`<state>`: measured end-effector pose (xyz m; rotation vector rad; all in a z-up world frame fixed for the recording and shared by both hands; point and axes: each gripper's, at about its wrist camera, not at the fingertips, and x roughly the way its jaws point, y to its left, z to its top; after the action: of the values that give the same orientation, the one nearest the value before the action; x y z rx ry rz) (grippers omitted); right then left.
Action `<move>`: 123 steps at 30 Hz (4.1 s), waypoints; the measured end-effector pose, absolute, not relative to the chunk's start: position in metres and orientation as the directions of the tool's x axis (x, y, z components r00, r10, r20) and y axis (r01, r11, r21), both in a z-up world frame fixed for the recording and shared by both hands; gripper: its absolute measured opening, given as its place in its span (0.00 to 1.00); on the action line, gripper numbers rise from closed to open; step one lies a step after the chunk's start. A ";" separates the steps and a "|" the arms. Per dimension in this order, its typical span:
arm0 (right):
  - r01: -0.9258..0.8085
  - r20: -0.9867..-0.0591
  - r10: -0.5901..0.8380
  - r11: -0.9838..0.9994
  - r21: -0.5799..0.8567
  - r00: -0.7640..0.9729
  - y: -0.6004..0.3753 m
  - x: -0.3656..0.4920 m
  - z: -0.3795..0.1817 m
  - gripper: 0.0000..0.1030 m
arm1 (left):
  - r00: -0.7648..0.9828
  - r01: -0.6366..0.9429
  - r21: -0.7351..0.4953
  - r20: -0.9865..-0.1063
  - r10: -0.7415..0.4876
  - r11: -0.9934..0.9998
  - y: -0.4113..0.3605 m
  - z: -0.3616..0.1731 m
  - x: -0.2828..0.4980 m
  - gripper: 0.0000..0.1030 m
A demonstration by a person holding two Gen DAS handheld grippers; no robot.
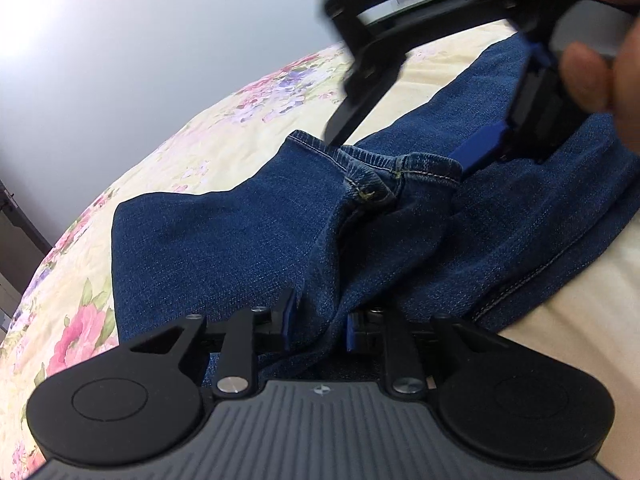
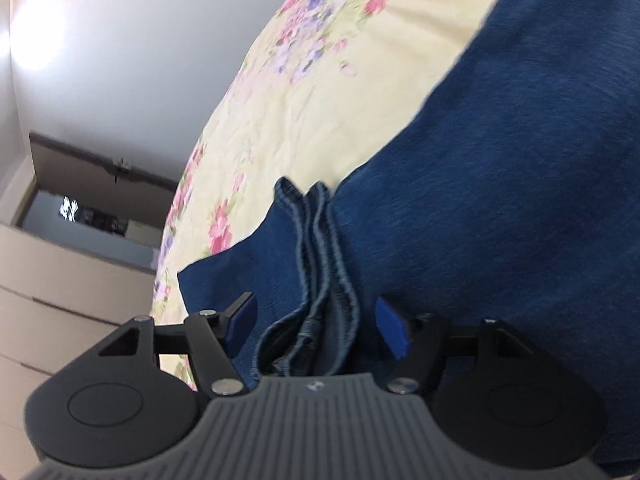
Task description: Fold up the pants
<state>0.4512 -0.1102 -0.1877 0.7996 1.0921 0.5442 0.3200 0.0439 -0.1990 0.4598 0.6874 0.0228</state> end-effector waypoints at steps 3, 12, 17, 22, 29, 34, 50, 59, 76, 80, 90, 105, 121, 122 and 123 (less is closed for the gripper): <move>-0.039 -0.621 0.716 0.665 0.746 0.319 -0.084 0.459 -0.187 0.65 | 0.778 0.120 0.404 -0.606 0.167 0.907 0.044 -0.197 0.318 0.25; -0.045 -0.615 0.724 0.658 0.752 0.312 -0.104 0.445 -0.184 0.04 | 0.840 0.145 0.295 -0.542 0.041 0.944 0.058 -0.174 0.285 0.36; -0.045 -0.557 0.751 0.609 0.792 0.356 -0.143 0.423 -0.183 0.04 | 0.879 0.127 0.206 -0.477 -0.014 0.970 0.077 -0.156 0.259 0.47; -0.120 -0.611 0.693 0.693 0.711 0.382 -0.138 0.420 -0.206 0.04 | 0.890 -0.016 0.065 -0.454 0.044 0.998 0.119 -0.141 0.265 0.47; -0.306 -0.598 0.583 0.807 0.505 0.551 -0.130 0.401 -0.172 0.31 | 0.763 -0.239 -0.055 -0.629 0.153 0.969 0.171 -0.157 0.308 0.51; -0.506 -0.494 0.561 0.824 0.255 0.664 -0.094 0.380 -0.134 0.31 | 0.738 -0.236 -0.017 -0.654 0.168 0.972 0.162 -0.173 0.303 0.51; -0.648 -0.680 0.544 0.750 0.132 0.491 0.071 0.442 -0.171 0.28 | 0.734 -0.224 -0.035 -0.663 0.145 0.974 0.172 -0.171 0.305 0.51; -0.624 -0.654 0.516 0.776 0.085 0.553 -0.043 0.364 -0.164 0.30 | 0.797 -0.228 -0.123 -0.593 0.113 0.966 0.174 -0.160 0.285 0.50; -0.561 -0.589 0.550 0.806 0.188 0.592 -0.121 0.332 -0.150 0.33 | 0.783 -0.154 -0.081 -0.618 0.072 0.985 0.113 -0.142 0.304 0.50; -0.400 -0.566 0.441 0.894 0.204 0.697 -0.196 0.328 -0.138 0.37 | 0.790 -0.094 -0.070 -0.612 0.031 0.993 0.074 -0.139 0.317 0.53; 0.056 -0.549 0.094 0.966 0.251 0.831 -0.395 0.346 -0.126 0.73 | 0.783 0.061 -0.078 -0.615 -0.096 0.995 -0.029 -0.139 0.342 0.57; 0.418 -0.579 0.195 0.518 0.746 0.792 -0.554 0.411 -0.197 0.75 | 0.728 0.209 -0.148 -0.636 -0.255 0.967 -0.168 -0.135 0.391 0.58; 0.359 -0.554 0.259 0.536 0.764 0.791 -0.553 0.441 -0.221 0.30 | 0.577 0.219 -0.121 -0.784 -0.229 0.968 -0.211 -0.178 0.414 0.59; 0.356 -0.547 0.257 0.533 0.768 0.797 -0.552 0.440 -0.219 0.29 | 0.576 0.215 -0.136 -0.782 -0.237 0.967 -0.208 -0.176 0.414 0.59; 0.345 -0.536 0.251 0.536 0.770 0.806 -0.550 0.438 -0.214 0.27 | 0.578 0.205 -0.163 -0.776 -0.254 0.965 -0.203 -0.172 0.414 0.59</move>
<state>0.4379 -0.5499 -0.2140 1.0240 0.6600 -0.0613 0.4136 -0.2031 -0.1723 -0.0574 0.9163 -0.2686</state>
